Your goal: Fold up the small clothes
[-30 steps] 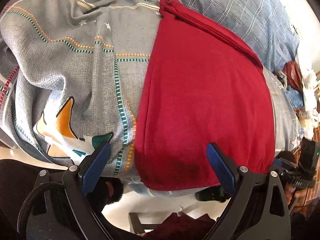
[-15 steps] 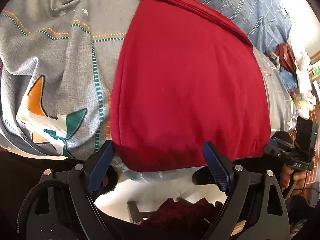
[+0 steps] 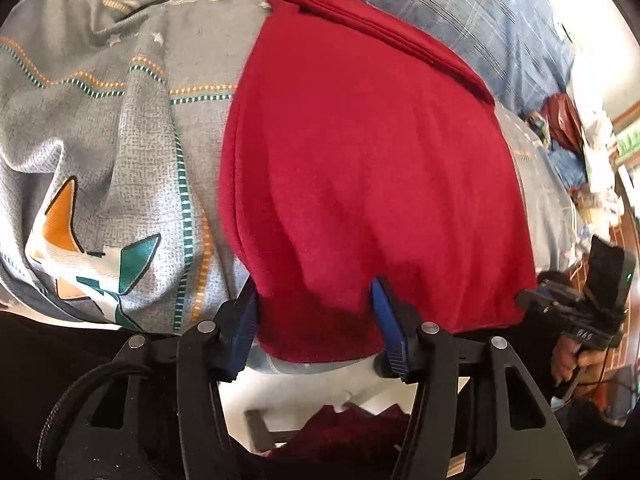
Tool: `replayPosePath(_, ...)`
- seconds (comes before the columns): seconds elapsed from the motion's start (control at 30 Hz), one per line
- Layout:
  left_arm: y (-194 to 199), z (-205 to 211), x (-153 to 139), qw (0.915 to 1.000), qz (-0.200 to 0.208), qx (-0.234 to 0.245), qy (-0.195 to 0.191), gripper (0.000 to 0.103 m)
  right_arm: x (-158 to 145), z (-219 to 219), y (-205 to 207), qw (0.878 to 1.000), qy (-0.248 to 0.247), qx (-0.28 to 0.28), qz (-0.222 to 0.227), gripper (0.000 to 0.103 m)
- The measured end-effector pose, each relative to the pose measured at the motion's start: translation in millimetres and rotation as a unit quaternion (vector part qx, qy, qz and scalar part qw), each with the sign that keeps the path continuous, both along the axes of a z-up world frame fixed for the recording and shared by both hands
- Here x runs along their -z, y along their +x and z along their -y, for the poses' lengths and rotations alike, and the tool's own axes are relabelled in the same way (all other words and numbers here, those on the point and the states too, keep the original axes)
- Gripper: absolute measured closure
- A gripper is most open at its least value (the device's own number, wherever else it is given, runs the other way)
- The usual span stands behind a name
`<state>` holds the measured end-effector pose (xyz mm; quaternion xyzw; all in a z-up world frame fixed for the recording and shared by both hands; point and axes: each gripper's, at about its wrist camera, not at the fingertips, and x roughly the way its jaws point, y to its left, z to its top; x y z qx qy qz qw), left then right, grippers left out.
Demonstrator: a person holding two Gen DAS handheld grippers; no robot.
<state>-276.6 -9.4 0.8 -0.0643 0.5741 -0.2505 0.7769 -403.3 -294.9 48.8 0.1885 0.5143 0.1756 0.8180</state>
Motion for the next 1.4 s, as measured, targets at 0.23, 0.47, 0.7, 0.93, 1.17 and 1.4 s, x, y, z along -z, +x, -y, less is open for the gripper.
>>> replayPosePath(0.23,5.3,3.5,-1.0,0.9998,-0.003,-0.021,-0.004,0.046,15.9,1.4,8.5,0.999,0.025,0.019,-0.020,0.067)
replayPosePath(0.47,5.9,6.0,-4.9,0.9998,0.014,-0.011,0.008,0.079,4.1,0.0,8.3,1.000,0.014,0.003,0.011,0.086)
replayPosePath(0.7,9.1,-4.2,-39.1,0.9979,0.042,-0.024,-0.043,0.085,-42.6,8.9,10.9,0.996,0.038,0.004,0.085,0.090)
replayPosePath(0.93,37.3,8.4,-79.7,0.9926,0.090,-0.029,-0.077,0.086,-82.7,33.5,37.5,0.987,0.046,0.038,0.150,0.090)
replayPosePath(1.17,102.5,44.7,-112.9,0.9850,0.148,-0.026,-0.085,0.087,-106.5,61.8,93.8,0.976,0.018,0.083,0.200,0.092)
replayPosePath(1.4,192.4,80.5,-115.3,0.9823,0.167,-0.041,-0.074,0.087,-107.4,92.3,175.2,0.971,-0.024,0.130,0.202,0.092)
